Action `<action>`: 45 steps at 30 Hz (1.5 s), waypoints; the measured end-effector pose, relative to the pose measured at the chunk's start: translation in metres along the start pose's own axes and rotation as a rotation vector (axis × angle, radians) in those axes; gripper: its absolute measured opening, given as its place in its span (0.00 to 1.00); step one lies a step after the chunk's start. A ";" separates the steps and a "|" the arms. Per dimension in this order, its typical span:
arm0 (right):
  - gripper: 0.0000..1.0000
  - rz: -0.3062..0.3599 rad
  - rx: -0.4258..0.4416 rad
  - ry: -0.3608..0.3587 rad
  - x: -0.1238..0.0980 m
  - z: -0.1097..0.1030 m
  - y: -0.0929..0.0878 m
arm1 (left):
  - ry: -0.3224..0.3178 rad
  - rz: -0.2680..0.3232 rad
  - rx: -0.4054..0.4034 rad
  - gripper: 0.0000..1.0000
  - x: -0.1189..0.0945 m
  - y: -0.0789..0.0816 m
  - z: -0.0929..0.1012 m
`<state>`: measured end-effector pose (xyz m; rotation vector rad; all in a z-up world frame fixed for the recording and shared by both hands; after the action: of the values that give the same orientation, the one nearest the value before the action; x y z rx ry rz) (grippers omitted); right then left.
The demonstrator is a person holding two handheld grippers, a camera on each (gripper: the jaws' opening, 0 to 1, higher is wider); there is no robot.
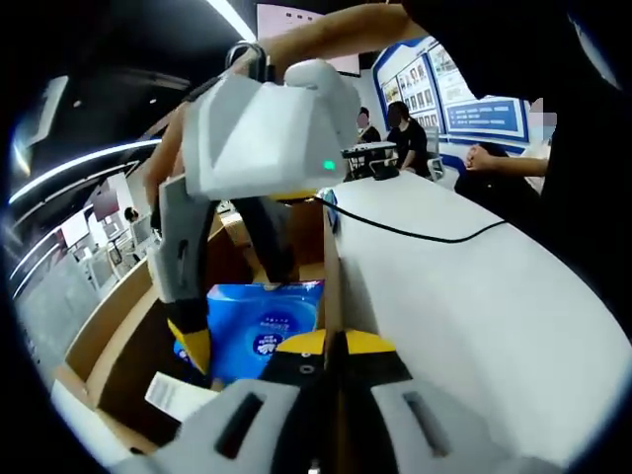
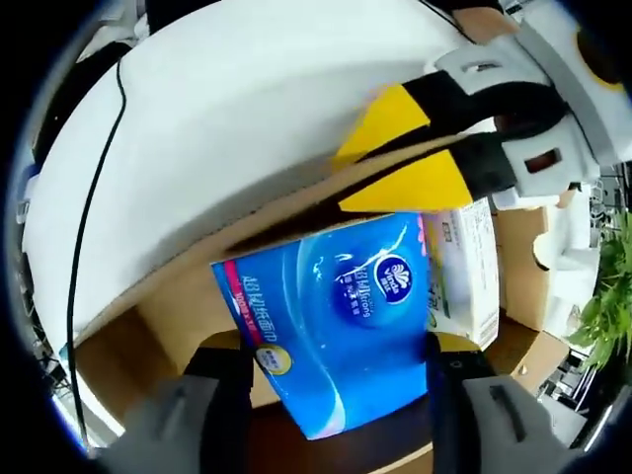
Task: Operate the shoe box by opening the lid, removing the specified soft item, and placing it in the target area until the item is outside and the box remains undamaged.
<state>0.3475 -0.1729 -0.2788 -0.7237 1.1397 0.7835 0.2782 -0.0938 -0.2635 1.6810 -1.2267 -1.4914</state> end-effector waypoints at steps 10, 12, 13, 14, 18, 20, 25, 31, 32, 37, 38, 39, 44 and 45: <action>0.74 -0.025 0.017 0.020 -0.006 -0.021 -0.010 | 0.001 -0.003 0.001 0.04 -0.001 0.000 -0.001; 0.74 -0.036 -0.016 0.026 -0.006 -0.018 -0.010 | 0.001 -0.004 0.002 0.04 -0.001 -0.001 -0.002; 0.74 -0.042 -0.036 0.033 -0.006 -0.017 -0.010 | 0.002 -0.004 0.002 0.04 -0.001 -0.001 -0.003; 0.74 -0.042 -0.048 0.036 -0.006 -0.016 -0.009 | 0.002 -0.005 0.002 0.04 -0.001 -0.002 -0.003; 0.76 -0.031 -0.128 0.069 -0.002 -0.013 -0.005 | 0.003 -0.005 0.003 0.04 -0.002 -0.002 -0.004; 0.76 -0.042 -0.124 0.092 0.000 -0.012 -0.004 | 0.003 -0.005 0.004 0.04 -0.002 -0.002 -0.004; 0.75 -0.033 -0.085 0.101 0.000 -0.011 -0.003 | 0.003 -0.004 0.006 0.04 -0.002 -0.002 -0.004; 0.74 -0.040 -0.049 0.102 0.000 -0.015 -0.009 | 0.003 -0.005 0.006 0.04 -0.002 -0.003 -0.005; 0.73 -0.043 -0.040 0.104 0.000 -0.015 -0.010 | 0.003 -0.005 0.006 0.04 -0.002 -0.003 -0.005; 0.72 -0.034 0.025 0.118 -0.001 -0.019 -0.010 | -0.003 -0.006 0.006 0.04 -0.002 -0.004 -0.004; 0.72 -0.034 0.032 0.119 -0.001 -0.020 -0.010 | -0.005 -0.007 0.008 0.04 -0.002 -0.004 -0.004; 0.72 -0.035 0.044 0.122 -0.002 -0.020 -0.008 | -0.007 -0.008 0.008 0.05 -0.002 -0.004 -0.004; 0.71 -0.048 0.052 0.127 -0.002 -0.021 -0.009 | -0.018 -0.007 0.013 0.05 -0.002 -0.004 -0.003; 0.72 -0.054 0.043 0.130 -0.002 -0.021 -0.008 | -0.019 -0.007 0.016 0.05 -0.002 -0.004 -0.002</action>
<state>0.3434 -0.1951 -0.2817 -0.7752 1.2455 0.6727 0.2817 -0.0907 -0.2658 1.6866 -1.2465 -1.5086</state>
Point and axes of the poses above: the point that each gripper's makers call its tool centre point, and the gripper's own axes: x roughly forward along the fingers, z roughly to its right, y roughly out of its top, the point moved 5 cm from there along -x, roughly backward along the fingers, and after that the axes turned 1 degree about -y, right-handed, at the moved point
